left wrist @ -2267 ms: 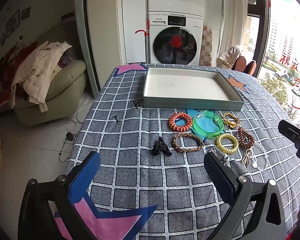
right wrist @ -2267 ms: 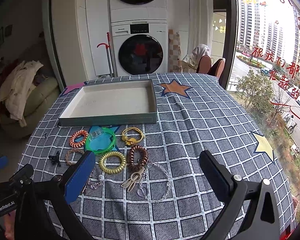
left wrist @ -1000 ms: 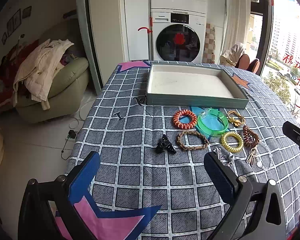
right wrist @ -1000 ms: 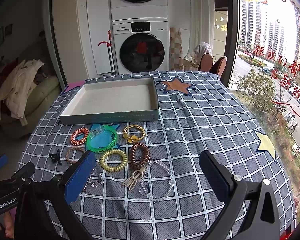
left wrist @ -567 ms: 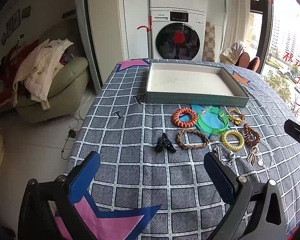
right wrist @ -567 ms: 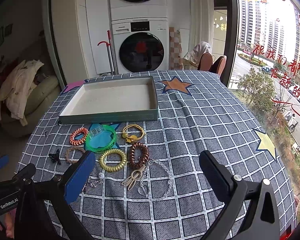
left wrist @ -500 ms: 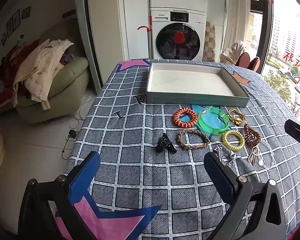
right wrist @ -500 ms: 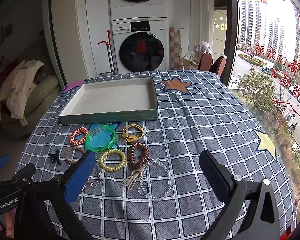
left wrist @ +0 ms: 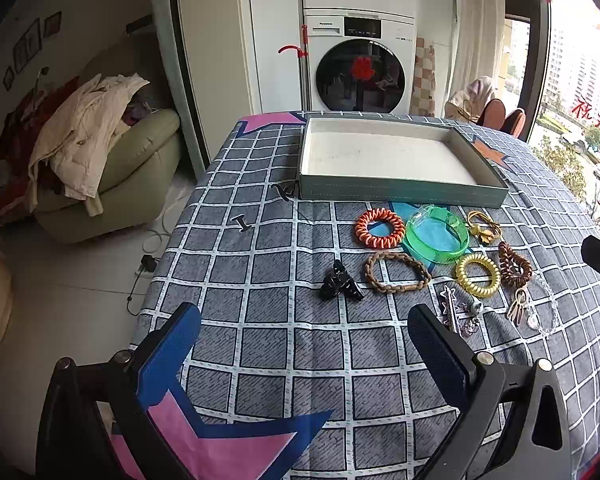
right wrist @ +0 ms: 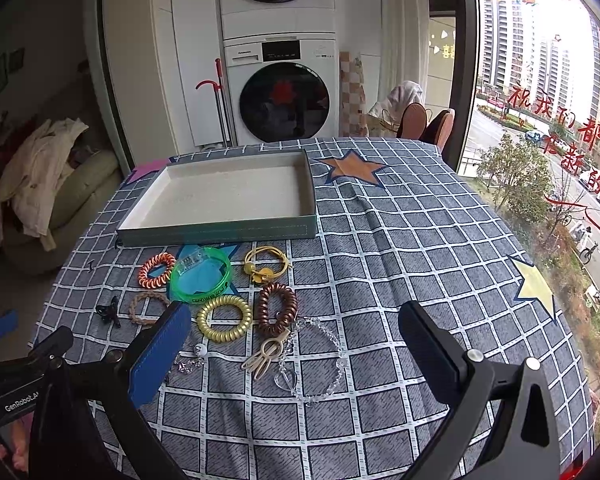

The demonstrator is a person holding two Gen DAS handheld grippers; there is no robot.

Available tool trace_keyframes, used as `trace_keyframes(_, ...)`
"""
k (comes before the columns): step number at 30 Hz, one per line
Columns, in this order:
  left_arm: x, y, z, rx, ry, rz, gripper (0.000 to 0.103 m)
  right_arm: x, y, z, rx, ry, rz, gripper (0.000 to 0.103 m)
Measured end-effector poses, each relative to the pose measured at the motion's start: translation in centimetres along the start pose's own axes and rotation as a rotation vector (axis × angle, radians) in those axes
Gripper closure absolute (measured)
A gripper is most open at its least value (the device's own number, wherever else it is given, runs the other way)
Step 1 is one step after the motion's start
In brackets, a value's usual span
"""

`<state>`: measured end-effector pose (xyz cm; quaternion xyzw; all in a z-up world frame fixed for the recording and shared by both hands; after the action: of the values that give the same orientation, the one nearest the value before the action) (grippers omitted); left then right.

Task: Organize jewelry
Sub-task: 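Grasp the black claw clip with left tool while right tool grasps the brown coiled hair tie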

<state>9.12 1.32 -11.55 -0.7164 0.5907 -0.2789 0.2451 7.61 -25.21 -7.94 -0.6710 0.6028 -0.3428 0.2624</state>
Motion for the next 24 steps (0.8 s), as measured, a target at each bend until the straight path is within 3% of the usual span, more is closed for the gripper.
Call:
trace_keyframes(5, 0.1, 0.1, 0.5, -0.013, 0.011, 0.004, 0.0, 0.5, 0.3, 0.4, -0.009, -0.013, 0.011, 0.0)
trace_keyframes(12, 0.1, 0.0, 3.1, -0.087, 0.052, -0.005, 0.0, 2.5, 1.8, 2.0, -0.093, -0.028, 0.021, 0.0)
trace_keyframes(18, 0.6, -0.2, 6.3, -0.135, 0.045, 0.007, 0.0, 2.7, 1.7, 5.2, -0.147, -0.133, 0.072, 0.004)
trace_keyframes(22, 1.0, -0.3, 7.8, -0.153, 0.035, 0.014, 0.002, 2.3, 1.3, 8.0, -0.212, -0.195, 0.085, 0.028)
trace_keyframes(24, 1.2, -0.4, 8.2, -0.163, 0.045, 0.009, 0.002, 1.5, 1.2, 9.2, -0.243, -0.234, 0.089, 0.035)
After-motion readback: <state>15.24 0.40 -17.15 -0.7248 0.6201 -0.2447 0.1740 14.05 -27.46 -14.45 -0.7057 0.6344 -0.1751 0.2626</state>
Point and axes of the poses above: each gripper's, at about its wrist camera, not at the fingertips, and z roughly the way its jaws point, x to its right, y to its underside, the point moved 8 cm from there along z, roughly the way its jaws point, and after that the axes turned 12 degrees about -z, right-handed, at the moved point
